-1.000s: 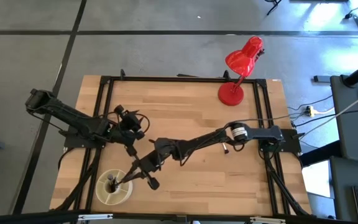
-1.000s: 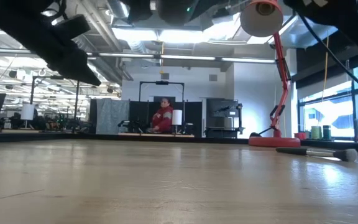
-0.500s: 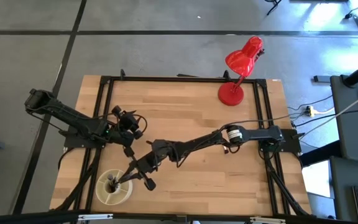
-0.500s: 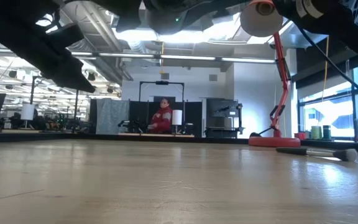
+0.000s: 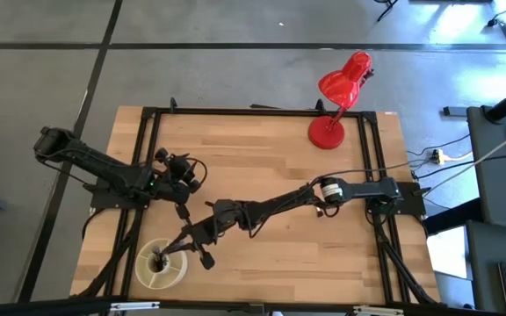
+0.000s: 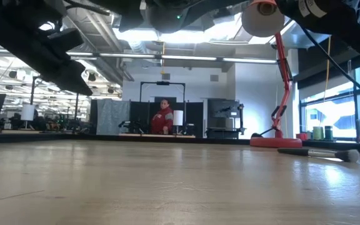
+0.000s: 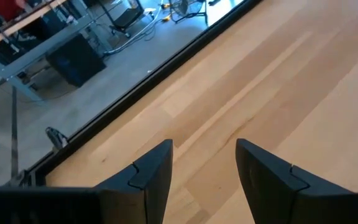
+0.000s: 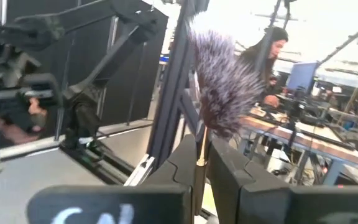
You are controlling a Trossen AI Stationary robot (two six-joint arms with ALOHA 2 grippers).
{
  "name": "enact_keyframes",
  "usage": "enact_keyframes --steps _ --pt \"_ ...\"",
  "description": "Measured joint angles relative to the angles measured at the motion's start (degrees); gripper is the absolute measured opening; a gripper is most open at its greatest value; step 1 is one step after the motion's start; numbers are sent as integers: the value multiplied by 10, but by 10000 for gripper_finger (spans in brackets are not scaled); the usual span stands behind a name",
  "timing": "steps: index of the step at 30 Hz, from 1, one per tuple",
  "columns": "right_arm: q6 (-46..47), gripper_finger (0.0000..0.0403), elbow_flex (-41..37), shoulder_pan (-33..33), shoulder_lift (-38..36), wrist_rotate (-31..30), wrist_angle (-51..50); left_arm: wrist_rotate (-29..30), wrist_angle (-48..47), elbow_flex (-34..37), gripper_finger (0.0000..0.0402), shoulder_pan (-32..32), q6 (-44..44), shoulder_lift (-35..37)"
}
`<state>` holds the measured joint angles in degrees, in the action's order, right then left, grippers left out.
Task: Pick & Place Makeup Brushes
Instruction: Put the black highlighter brush into the makeup organizer
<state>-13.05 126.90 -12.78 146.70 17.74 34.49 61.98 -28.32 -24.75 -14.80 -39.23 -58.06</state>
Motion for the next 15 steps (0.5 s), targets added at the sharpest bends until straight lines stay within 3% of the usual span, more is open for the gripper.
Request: enact_keyframes --steps 15 --pt "16 29 23 -4 0 -20 -79 -2 -3 0 171 16 -11 0"
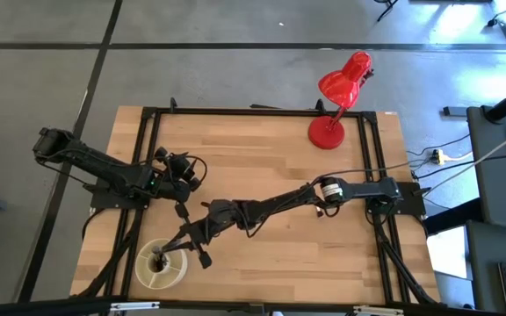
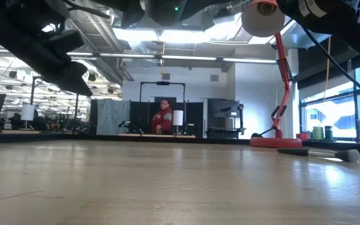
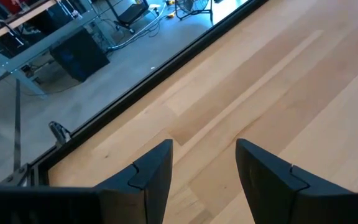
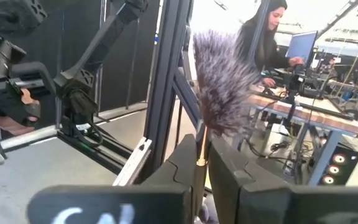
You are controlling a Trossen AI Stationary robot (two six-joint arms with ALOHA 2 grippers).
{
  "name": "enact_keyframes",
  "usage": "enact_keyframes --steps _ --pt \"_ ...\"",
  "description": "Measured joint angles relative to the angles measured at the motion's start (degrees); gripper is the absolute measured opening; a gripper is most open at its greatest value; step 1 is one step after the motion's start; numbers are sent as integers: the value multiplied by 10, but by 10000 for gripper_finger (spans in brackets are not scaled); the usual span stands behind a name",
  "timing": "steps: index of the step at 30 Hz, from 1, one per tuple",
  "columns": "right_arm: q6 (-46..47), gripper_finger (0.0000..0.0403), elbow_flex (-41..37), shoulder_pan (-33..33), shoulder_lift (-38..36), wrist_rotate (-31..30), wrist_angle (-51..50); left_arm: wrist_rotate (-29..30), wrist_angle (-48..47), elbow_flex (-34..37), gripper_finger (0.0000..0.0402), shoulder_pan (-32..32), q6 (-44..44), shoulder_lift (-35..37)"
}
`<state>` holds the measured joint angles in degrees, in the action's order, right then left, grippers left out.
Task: Pick & Place Makeup Brushes
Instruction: Put the black highlighter brush into the makeup organizer
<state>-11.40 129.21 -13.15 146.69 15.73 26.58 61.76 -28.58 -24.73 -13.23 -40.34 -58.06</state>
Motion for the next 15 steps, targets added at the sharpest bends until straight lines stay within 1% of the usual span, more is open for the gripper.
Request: enact_keyframes --steps 4,15 --pt "21 31 0 0 0 7 3 0 0 0 171 0 0 0" --pt "22 35 0 0 0 10 -21 0 2 0 171 0 4 0"
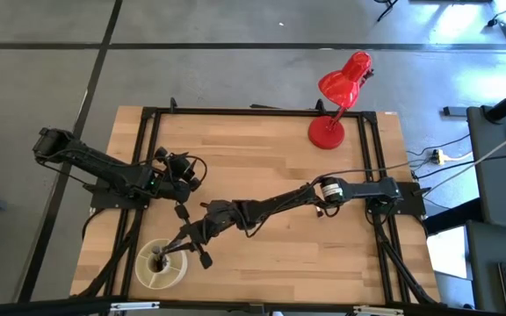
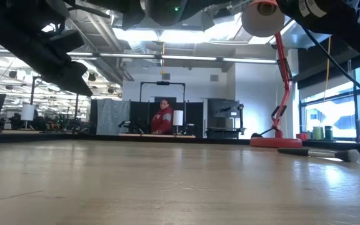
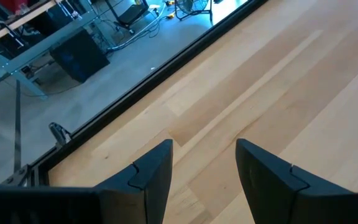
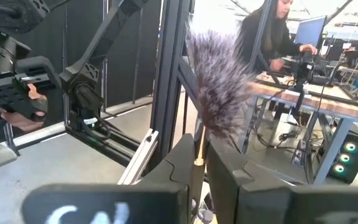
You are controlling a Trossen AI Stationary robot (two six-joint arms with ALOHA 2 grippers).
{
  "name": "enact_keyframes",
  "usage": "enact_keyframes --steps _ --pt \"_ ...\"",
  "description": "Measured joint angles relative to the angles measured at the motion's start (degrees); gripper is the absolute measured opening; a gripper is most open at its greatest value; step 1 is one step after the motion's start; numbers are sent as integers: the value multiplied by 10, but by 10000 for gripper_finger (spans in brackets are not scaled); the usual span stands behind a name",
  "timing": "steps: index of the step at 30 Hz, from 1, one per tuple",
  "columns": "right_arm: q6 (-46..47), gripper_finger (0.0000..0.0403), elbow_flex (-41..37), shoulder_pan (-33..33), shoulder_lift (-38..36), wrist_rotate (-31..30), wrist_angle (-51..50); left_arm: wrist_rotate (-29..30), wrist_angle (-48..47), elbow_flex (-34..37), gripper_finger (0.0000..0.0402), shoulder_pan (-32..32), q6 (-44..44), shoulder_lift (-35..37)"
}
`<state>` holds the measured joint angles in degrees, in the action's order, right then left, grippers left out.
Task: Pick & Place Makeup Brushes
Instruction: Put the black highlighter brush into the makeup organizer
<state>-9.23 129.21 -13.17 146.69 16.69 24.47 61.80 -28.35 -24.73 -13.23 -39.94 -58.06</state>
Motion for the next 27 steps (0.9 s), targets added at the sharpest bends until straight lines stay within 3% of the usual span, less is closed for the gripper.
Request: enact_keyframes --steps 6,14,19,27 --pt "4 81 0 0 0 29 14 2 16 0 171 0 10 0" --pt "2 164 3 0 -1 9 19 -15 31 0 171 17 20 0" --pt "8 170 3 6 0 9 41 -45 45 0 171 29 36 0" --pt "14 145 3 16 -1 26 86 -58 60 0 171 34 40 0"
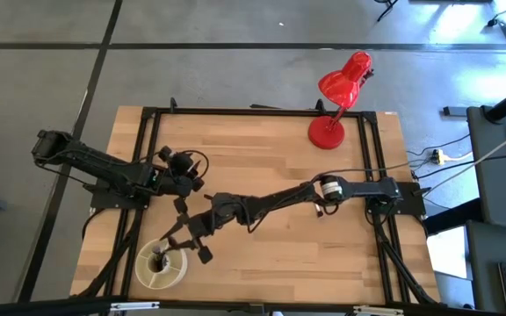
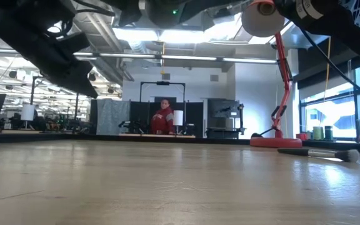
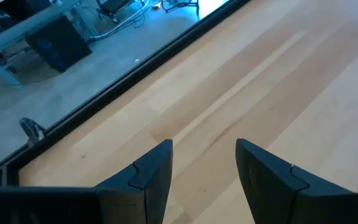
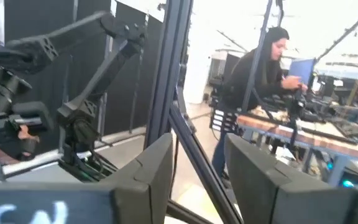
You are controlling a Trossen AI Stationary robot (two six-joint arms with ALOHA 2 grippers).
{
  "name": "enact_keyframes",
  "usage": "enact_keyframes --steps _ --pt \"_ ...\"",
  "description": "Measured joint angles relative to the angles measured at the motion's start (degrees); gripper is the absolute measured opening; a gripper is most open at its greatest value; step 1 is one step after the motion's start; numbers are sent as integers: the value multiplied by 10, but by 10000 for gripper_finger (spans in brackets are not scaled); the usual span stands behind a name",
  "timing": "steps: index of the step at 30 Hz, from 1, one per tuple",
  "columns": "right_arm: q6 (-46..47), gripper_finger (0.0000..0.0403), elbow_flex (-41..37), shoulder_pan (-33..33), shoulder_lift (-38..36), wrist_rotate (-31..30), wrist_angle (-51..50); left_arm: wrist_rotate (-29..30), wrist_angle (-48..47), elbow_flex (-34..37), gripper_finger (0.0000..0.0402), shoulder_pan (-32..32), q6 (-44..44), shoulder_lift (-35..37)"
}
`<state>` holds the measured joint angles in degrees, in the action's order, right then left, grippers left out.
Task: Pick & Place Makeup Brushes
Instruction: Put the black highlighter brush into the makeup organizer
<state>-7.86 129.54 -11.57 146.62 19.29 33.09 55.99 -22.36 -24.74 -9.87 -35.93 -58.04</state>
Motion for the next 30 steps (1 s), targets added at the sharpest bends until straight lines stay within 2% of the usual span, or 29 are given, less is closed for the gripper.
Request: enact_keyframes --steps 3,7,12,16,18,20,26,30 --pt "4 135 0 4 -7 16 -5 -1 23 0 171 0 24 2" --pt "-17 123 0 5 -40 4 -88 -5 49 0 171 0 45 2" --pt "-46 103 1 5 -103 -68 -254 -35 60 0 171 -1 52 2" --pt "-46 59 1 7 -134 -73 -373 -47 61 0 171 -1 52 2" --pt "-46 24 1 7 -142 -58 -433 -47 60 0 171 -1 52 2" --pt "-43 8 1 6 -144 -34 -471 -47 59 0 171 -2 52 2" --pt "-41 4 -20 -3 -145 -43 -497 -48 59 0 171 -2 52 2" --pt "-48 3 -45 -10 -159 -79 -492 -97 65 0 171 -2 34 2"
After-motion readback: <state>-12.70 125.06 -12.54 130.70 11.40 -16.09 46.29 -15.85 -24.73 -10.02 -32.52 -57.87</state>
